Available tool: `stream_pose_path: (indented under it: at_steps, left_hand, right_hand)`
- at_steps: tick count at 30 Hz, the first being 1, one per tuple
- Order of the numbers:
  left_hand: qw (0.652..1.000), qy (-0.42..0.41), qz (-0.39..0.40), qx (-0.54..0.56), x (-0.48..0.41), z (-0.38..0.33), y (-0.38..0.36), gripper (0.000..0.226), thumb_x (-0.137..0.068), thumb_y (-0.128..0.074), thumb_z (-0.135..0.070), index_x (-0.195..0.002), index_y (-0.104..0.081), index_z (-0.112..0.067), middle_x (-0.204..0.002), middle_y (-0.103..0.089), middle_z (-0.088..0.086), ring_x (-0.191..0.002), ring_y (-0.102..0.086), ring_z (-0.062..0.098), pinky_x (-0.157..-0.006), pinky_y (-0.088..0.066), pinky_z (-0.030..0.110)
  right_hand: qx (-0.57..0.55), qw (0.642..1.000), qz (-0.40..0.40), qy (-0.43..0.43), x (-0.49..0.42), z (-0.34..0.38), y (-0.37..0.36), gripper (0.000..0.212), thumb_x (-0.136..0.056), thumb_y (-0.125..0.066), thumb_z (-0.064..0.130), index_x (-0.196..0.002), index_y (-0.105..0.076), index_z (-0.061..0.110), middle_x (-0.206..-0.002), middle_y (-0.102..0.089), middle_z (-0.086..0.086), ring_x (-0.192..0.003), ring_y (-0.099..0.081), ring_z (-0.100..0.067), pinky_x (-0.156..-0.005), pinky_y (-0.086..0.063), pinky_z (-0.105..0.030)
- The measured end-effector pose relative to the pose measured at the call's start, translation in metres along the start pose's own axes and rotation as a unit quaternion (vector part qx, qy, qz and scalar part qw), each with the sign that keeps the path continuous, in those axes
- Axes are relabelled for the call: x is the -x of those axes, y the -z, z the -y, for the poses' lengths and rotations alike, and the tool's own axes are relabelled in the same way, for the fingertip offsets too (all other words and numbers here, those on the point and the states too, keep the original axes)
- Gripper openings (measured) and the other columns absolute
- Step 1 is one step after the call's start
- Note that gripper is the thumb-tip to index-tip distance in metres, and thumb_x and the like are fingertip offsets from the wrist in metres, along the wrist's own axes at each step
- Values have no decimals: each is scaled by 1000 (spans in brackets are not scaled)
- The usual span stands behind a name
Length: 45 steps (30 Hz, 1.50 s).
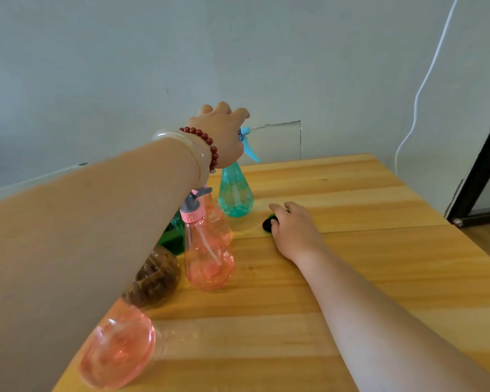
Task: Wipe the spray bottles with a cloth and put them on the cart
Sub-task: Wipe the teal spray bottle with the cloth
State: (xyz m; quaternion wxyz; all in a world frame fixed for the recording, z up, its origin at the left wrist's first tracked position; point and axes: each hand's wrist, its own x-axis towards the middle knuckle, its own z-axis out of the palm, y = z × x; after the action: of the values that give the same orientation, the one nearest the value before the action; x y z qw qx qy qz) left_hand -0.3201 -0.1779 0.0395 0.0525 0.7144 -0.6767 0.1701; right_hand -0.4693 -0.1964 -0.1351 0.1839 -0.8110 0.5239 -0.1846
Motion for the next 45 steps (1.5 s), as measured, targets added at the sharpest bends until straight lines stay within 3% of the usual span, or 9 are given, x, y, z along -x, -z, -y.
stream_pose_path:
  at_steps: [4, 12, 21, 26, 31, 35, 39, 45]
  left_hand:
    - [1000, -20, 11, -6, -9, 1, -9, 59, -98, -48, -25, -152, -25, -26, -141, -41, 10, -126, -42, 33, -96, -43, 43]
    - [998, -27, 65, 0, -20, 5, -20, 66, -97, -50, -23, -154, -17, -23, -142, -41, 12, -126, -43, 35, -105, -41, 48]
    - [997, -13, 73, 28, -27, 8, -25, 47, -99, -48, -9, -143, -34, -18, -125, -48, 14, -96, -58, 31, -88, -52, 42]
    - [997, -40, 67, 12, -27, 7, -22, 35, -103, -48, -23, -136, -47, -14, -122, -47, 15, -88, -47, 27, -83, -44, 37]
    - [996, -67, 66, 8, -26, 4, -13, 29, -103, -51, -26, -124, -53, -6, -98, -46, 7, -87, -45, 22, -76, -34, 31]
    - [997, -58, 49, 21, -23, 10, -12, 20, -101, -53, -24, -114, -56, -8, -83, -46, -2, -84, -47, 21, -73, -33, 31]
    - [997, -42, -6, 59, -18, 11, -5, 20, -101, -54, -23, -114, -57, -9, -93, -54, 4, -83, -47, 21, -71, -34, 31]
    - [993, -60, -45, 89, -13, -3, 24, 24, -101, -52, -22, -121, -54, -9, -95, -50, 3, -85, -46, 21, -72, -33, 30]
  right_hand:
    - [-8, 1000, -15, 4, -4, 0, -2, 46, -107, -33, 26, -152, -33, 24, -158, -28, -10, -147, -18, -25, -118, -20, -36]
    - [-6, 999, -28, 13, -8, -3, -5, 46, -106, -34, 25, -152, -35, 22, -156, -31, -11, -147, -20, -25, -119, -21, -36]
    - [29, 999, -12, 20, -17, -5, -10, 47, -108, -31, 29, -154, -27, 25, -160, -21, -13, -150, -11, -29, -121, -15, -38]
    - [30, 999, -18, 24, -16, -7, -10, 47, -108, -32, 31, -154, -28, 27, -161, -20, -10, -150, -9, -28, -121, -14, -38]
    - [29, 999, -22, 25, -15, -6, -11, 46, -107, -33, 31, -153, -31, 26, -160, -23, -10, -150, -12, -27, -121, -15, -37]
    - [19, 999, -26, 27, -13, -7, -11, 45, -107, -34, 30, -152, -33, 25, -159, -25, -10, -149, -14, -27, -120, -17, -37]
    - [15, 999, -30, 27, -11, -5, -10, 46, -106, -37, 29, -151, -35, 23, -157, -29, -10, -148, -19, -25, -119, -20, -35]
    - [11, 999, -43, 27, -8, -4, -10, 40, -105, -37, 18, -145, -46, 19, -145, -43, -8, -131, -40, -25, -106, -39, -35]
